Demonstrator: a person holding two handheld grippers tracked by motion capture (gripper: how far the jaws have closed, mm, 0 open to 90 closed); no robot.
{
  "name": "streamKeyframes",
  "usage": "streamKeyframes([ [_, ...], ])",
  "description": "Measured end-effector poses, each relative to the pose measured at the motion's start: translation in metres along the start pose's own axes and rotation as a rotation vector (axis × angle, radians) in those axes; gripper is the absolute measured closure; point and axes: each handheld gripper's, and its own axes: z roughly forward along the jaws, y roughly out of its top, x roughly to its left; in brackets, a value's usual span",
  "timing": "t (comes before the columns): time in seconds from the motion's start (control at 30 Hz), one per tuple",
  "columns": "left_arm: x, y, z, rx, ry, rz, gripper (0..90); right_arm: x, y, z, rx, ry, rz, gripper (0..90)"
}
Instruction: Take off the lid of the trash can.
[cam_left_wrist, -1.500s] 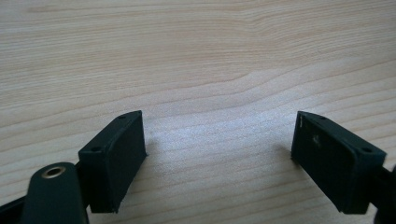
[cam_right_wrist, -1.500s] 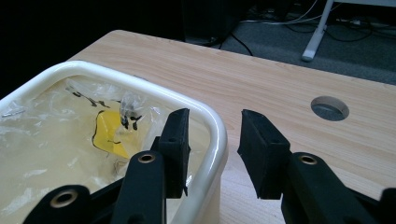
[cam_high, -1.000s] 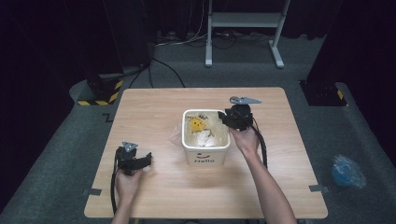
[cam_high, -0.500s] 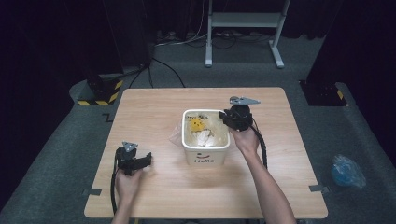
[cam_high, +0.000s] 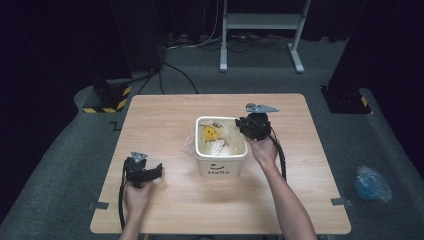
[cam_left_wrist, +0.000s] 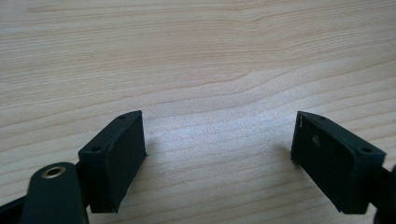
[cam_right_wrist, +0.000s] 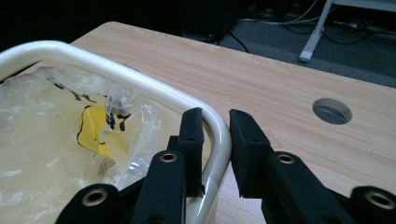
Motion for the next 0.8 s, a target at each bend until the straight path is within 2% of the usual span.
streamKeyframes([
  [0.43, 0.0, 0.0, 0.0, -0.003, 0.001, -0.004, 17.9, 0.0, 0.002, -0.005, -0.016, -0.012, -0.001, 76.1],
  [0.8, 0.0, 0.0, 0.0, -0.003, 0.001, -0.003, 17.9, -0.007, 0.004, -0.016, -0.039, -0.023, 0.019, 76.2],
])
